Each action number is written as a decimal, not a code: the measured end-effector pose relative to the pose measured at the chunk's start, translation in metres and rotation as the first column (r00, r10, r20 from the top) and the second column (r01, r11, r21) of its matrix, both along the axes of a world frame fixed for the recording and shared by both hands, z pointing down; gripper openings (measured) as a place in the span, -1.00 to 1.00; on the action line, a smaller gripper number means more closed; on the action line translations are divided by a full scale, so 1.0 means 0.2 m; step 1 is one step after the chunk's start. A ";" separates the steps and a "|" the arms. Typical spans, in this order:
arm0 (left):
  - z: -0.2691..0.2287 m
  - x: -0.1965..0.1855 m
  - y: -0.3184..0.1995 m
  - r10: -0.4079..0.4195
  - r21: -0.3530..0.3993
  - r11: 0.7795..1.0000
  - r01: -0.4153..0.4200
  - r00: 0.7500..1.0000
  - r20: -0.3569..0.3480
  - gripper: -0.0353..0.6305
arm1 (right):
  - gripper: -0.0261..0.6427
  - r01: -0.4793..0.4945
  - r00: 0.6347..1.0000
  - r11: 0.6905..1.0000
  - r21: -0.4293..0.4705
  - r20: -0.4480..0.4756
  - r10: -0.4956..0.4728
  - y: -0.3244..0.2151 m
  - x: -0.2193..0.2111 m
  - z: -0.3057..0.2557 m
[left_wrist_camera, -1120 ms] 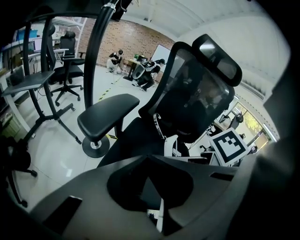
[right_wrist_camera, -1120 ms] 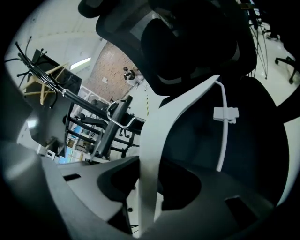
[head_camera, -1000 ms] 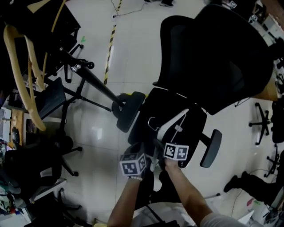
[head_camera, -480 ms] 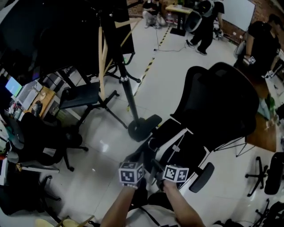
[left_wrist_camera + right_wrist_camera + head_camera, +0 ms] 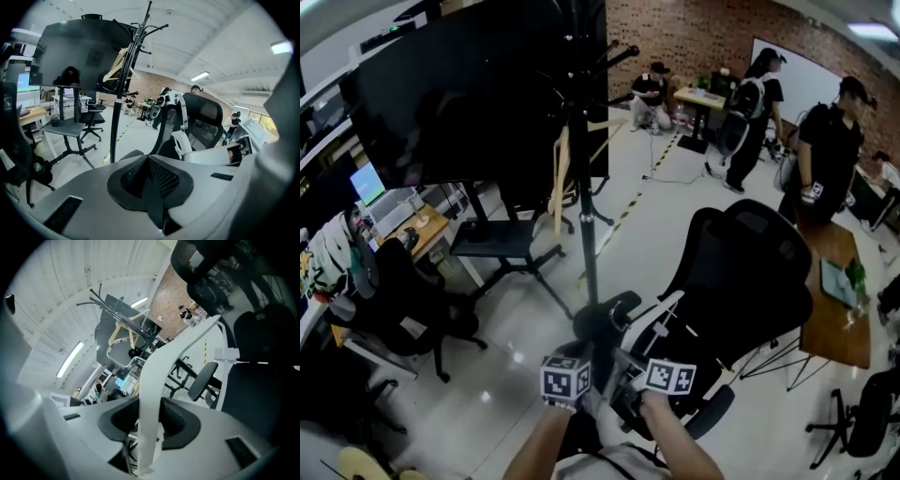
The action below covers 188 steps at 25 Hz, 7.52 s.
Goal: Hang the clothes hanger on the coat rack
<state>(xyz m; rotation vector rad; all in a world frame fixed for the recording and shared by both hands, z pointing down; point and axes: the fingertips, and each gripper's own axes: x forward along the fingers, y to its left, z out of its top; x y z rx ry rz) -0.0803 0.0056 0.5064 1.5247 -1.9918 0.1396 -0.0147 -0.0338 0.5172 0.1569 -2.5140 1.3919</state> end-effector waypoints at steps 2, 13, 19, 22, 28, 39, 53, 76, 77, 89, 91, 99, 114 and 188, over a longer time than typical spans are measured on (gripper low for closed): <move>-0.10 0.03 0.01 0.013 0.016 1.000 -0.014 1.000 0.013 -0.92 | -0.49 0.025 0.999 1.000 0.009 0.031 -0.026 -0.02 -0.01 -0.13; -0.74 0.08 0.05 0.043 0.155 0.986 -0.059 0.994 0.105 -0.92 | -0.49 0.181 0.973 0.976 0.122 0.125 -0.196 -0.11 -0.09 -0.73; -1.05 0.05 0.06 0.084 0.226 0.966 -0.123 0.981 0.175 -0.92 | -0.49 0.214 0.955 0.977 0.025 0.205 -0.215 -0.12 -0.17 -0.98; -1.18 0.01 0.08 0.105 0.256 0.954 -0.159 0.972 0.211 -0.92 | -0.49 0.221 0.943 0.975 -0.013 0.257 -0.210 -0.14 -0.24 -1.10; -1.39 -0.04 0.07 0.210 0.276 0.917 -0.287 0.938 0.277 -0.92 | -0.49 0.218 0.942 0.976 -0.024 0.266 -0.204 -0.21 -0.38 -1.27; -1.55 -0.24 0.00 0.273 0.287 0.887 -0.362 0.912 0.306 -0.92 | -0.49 0.127 0.945 0.992 -0.020 0.306 -0.115 -0.37 -0.53 -1.51; -1.65 -0.39 -0.23 0.250 0.297 0.891 -0.343 0.918 0.309 -0.92 | -0.49 0.124 0.917 0.989 -0.077 0.390 -0.085 -0.75 -0.78 -1.57; -1.80 -0.71 -0.78 0.171 0.296 0.910 -0.290 0.914 0.367 -0.92 | -0.49 0.239 0.888 0.969 -0.062 0.417 -0.193 -1.41 -1.39 -1.67; -1.80 -0.73 -0.79 0.169 0.296 0.911 -0.286 0.915 0.366 -0.92 | -0.49 0.245 0.886 0.967 -0.064 0.419 -0.197 -1.42 -1.41 -1.67; -1.76 -0.79 -0.83 0.155 0.290 0.920 -0.264 0.924 0.351 -0.92 | -0.49 0.280 0.876 0.953 -0.117 0.437 -0.204 -1.47 -1.51 -1.55; -1.75 -0.79 -0.83 0.156 0.288 0.921 -0.264 0.924 0.348 -0.92 | -0.49 0.279 0.878 0.952 -0.127 0.435 -0.199 -1.48 -1.51 -1.53; -1.75 -0.79 -0.81 0.151 0.296 0.919 -0.259 0.928 0.342 -0.92 | -0.49 0.301 0.877 0.945 -0.130 0.427 -0.220 -1.44 -1.54 -1.49; -1.71 -0.86 -0.73 0.116 0.293 0.931 -0.216 0.939 0.324 -0.92 | -0.49 0.333 0.879 0.933 -0.135 0.402 -0.256 -1.28 -1.66 -1.44; -1.23 -0.53 0.06 0.098 0.449 0.880 -0.152 0.985 0.141 -0.92 | -0.90 -0.175 0.965 0.741 0.648 0.263 -0.003 -0.24 -0.58 -1.43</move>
